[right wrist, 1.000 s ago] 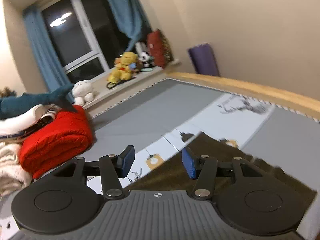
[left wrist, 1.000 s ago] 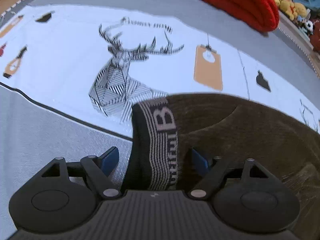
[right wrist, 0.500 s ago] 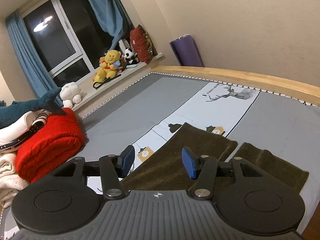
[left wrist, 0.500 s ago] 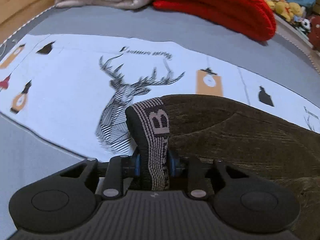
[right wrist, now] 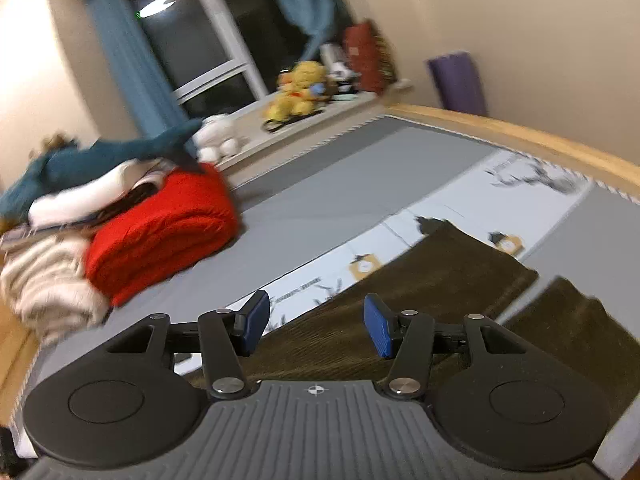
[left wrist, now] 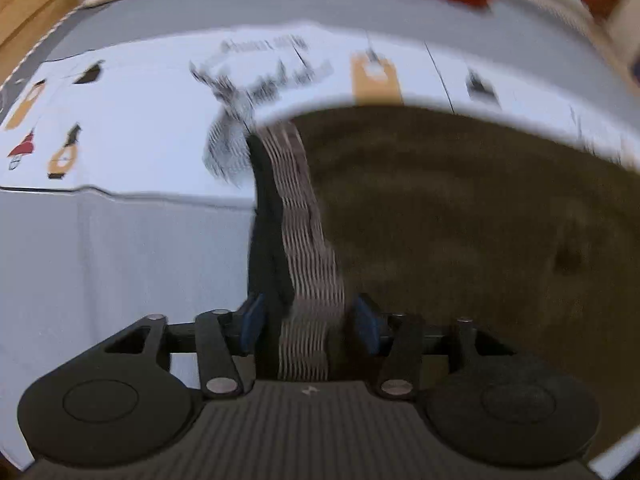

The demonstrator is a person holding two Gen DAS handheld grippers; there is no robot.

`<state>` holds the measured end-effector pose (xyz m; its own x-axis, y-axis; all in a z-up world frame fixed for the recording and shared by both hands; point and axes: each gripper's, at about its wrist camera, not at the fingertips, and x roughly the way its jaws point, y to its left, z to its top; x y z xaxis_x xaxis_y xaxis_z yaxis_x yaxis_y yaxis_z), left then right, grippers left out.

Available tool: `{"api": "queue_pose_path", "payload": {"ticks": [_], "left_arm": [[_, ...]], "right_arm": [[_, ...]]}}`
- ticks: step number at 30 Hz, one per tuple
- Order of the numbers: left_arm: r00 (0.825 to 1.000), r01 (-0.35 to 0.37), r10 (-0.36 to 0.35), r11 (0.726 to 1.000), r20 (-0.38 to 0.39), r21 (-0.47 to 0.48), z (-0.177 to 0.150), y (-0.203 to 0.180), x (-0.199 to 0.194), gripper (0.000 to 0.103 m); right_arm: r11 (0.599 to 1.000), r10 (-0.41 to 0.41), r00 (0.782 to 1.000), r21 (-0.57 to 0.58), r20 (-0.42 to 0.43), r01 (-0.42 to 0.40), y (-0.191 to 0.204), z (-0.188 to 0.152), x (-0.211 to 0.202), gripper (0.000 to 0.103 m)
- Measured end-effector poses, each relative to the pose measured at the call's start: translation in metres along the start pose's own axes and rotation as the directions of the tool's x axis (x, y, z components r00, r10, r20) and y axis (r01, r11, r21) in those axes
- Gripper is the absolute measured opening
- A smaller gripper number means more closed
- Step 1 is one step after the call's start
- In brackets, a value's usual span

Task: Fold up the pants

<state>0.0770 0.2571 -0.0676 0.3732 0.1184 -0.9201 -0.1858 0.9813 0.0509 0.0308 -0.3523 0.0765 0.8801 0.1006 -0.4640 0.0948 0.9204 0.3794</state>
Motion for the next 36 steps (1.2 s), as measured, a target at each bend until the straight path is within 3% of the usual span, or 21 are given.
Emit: {"api": "queue_pose_path", "payload": {"ticks": [3,6,8,11,14,16,18,20,23,27,28,30,32,33,36], "left_arm": [[0.987,-0.111,0.123,0.987,-0.099,0.117,-0.027,-0.005,0.025,0.062],[0.989,-0.059,0.065,0.997,-0.131,0.047,-0.033,0.01,0.028,0.052],[0.986,-0.077,0.083,0.996,-0.145,0.047,-0.032,0.01,0.027,0.052],[0.977,-0.123,0.139,0.986,-0.16,0.11,-0.031,0.0,0.024,0.053],[0.967,-0.156,0.164,0.986,-0.195,0.055,-0.02,0.0,0.011,0.05],[0.977,-0.175,0.175,0.984,-0.121,0.014,-0.011,0.0,-0.016,0.05],[0.991,-0.13,0.129,0.991,-0.017,-0.044,-0.003,-0.005,-0.053,0.052],[0.993,-0.085,0.093,0.99,0.074,-0.111,0.001,-0.01,-0.086,0.055],[0.98,0.008,0.024,0.987,0.2,-0.16,-0.001,-0.029,-0.125,0.06],[0.942,0.07,-0.014,0.985,0.336,-0.156,-0.012,-0.061,-0.141,0.074],[0.935,0.069,-0.016,0.988,0.355,-0.137,-0.016,-0.069,-0.138,0.074],[0.948,0.054,-0.014,0.992,0.318,-0.117,-0.009,-0.089,-0.132,0.074],[0.931,0.084,-0.033,0.988,0.364,-0.126,-0.001,-0.099,-0.136,0.078],[0.923,0.063,-0.013,0.991,0.385,-0.118,0.002,-0.105,-0.136,0.078],[0.922,0.018,0.02,0.995,0.388,-0.095,0.008,-0.12,-0.127,0.079]], "right_arm": [[0.995,0.024,1.0,-0.097,0.002,-0.024,0.016,-0.002,-0.003,0.055],[0.981,0.026,0.999,-0.193,0.019,-0.022,0.026,-0.002,-0.003,0.055],[0.976,0.012,1.0,-0.219,0.028,-0.006,0.029,-0.001,0.0,0.055],[0.985,-0.007,1.0,-0.174,0.023,0.011,0.023,0.003,0.013,0.055],[0.993,-0.024,1.0,-0.113,-0.007,0.023,0.02,0.006,0.028,0.055],[0.996,-0.017,0.999,-0.091,-0.031,0.014,0.022,0.004,0.036,0.055],[0.996,-0.002,0.999,-0.088,-0.049,-0.002,0.029,0.002,0.04,0.055],[0.994,0.02,0.998,-0.107,-0.055,-0.025,0.036,-0.001,0.04,0.055],[0.986,0.041,0.997,-0.157,-0.059,-0.05,0.049,-0.004,0.039,0.055],[0.978,0.035,0.997,-0.201,-0.074,-0.049,0.059,-0.009,0.039,0.055],[0.978,0.033,0.996,-0.202,-0.078,-0.048,0.06,-0.009,0.039,0.055],[0.98,0.031,0.996,-0.193,-0.082,-0.046,0.059,-0.01,0.038,0.055],[0.982,0.03,0.996,-0.184,-0.081,-0.044,0.057,-0.01,0.035,0.055],[0.982,0.028,0.997,-0.185,-0.075,-0.042,0.056,-0.01,0.034,0.055],[0.977,0.002,1.0,-0.211,-0.014,-0.005,0.055,-0.009,0.027,0.055]]}}
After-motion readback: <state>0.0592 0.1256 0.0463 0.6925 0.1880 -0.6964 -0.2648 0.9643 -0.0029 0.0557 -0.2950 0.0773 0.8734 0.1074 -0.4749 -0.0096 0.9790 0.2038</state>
